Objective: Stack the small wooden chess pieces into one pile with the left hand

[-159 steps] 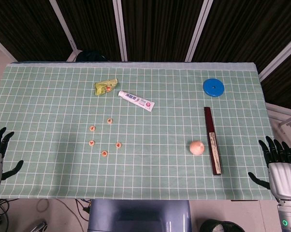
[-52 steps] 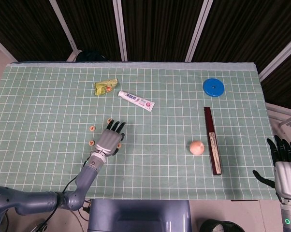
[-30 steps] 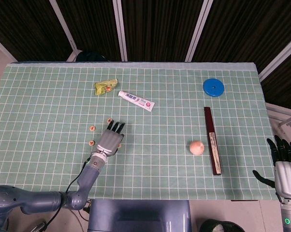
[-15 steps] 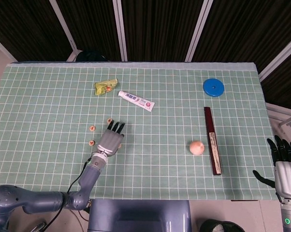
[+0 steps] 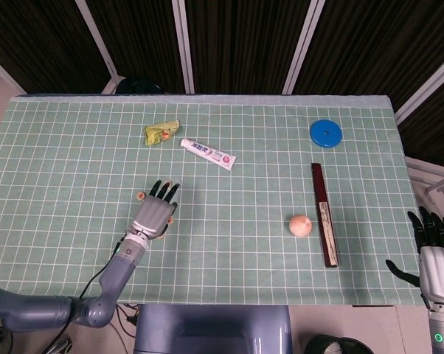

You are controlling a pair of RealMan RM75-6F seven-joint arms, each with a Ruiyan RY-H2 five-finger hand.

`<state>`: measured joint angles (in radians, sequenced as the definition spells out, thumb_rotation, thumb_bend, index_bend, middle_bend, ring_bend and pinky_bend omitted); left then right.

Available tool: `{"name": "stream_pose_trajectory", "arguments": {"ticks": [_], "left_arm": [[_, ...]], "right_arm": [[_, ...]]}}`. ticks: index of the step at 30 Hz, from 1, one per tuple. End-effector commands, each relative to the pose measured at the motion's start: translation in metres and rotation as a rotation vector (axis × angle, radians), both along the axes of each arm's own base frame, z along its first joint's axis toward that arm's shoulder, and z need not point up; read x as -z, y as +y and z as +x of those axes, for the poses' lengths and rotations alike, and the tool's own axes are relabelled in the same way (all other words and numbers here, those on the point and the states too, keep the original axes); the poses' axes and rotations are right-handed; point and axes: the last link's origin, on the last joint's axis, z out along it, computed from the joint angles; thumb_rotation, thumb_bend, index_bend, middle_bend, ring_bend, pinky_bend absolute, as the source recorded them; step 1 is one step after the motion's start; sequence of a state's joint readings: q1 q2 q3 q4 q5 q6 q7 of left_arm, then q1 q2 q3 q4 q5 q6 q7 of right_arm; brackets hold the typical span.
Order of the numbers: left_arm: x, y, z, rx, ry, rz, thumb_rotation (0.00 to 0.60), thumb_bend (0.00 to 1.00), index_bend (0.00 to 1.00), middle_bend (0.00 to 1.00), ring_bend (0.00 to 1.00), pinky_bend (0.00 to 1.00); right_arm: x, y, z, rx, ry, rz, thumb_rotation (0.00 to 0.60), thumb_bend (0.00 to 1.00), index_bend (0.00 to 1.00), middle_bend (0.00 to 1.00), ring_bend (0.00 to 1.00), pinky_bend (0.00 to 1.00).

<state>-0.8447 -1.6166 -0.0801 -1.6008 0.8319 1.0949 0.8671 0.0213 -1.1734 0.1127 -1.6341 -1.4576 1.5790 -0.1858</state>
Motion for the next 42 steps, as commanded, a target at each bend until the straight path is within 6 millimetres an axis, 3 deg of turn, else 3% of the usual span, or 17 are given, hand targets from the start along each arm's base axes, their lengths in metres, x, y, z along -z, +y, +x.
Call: {"name": "stream_pose_trajectory", "arguments": {"ticks": [1, 13, 42], "left_arm": [[-0.006, -0.005, -0.01, -0.004, 0.008, -0.014, 0.6, 0.31, 0.52, 0.0, 0.0, 0.0], [-0.003, -0.011, -0.027, 0.0, 0.012, -0.052, 0.6, 0.31, 0.52, 0.0, 0.0, 0.0], [0.008, -0.02, -0.032, 0.038, 0.066, -0.057, 0.6, 0.31, 0.52, 0.0, 0.0, 0.0]], "right_arm": [[0.001, 0.0, 0.0, 0.0, 0.0, 0.005, 0.6, 0.23, 0.09, 0.01, 0.0, 0.0], [0.002, -0.001, 0.0, 0.002, -0.002, 0.006, 0.6, 0.23, 0.09, 0.01, 0.0, 0.0], [0.003, -0.001, 0.001, 0.001, 0.003, 0.009, 0.6, 0.23, 0.09, 0.01, 0.0, 0.0]]}}
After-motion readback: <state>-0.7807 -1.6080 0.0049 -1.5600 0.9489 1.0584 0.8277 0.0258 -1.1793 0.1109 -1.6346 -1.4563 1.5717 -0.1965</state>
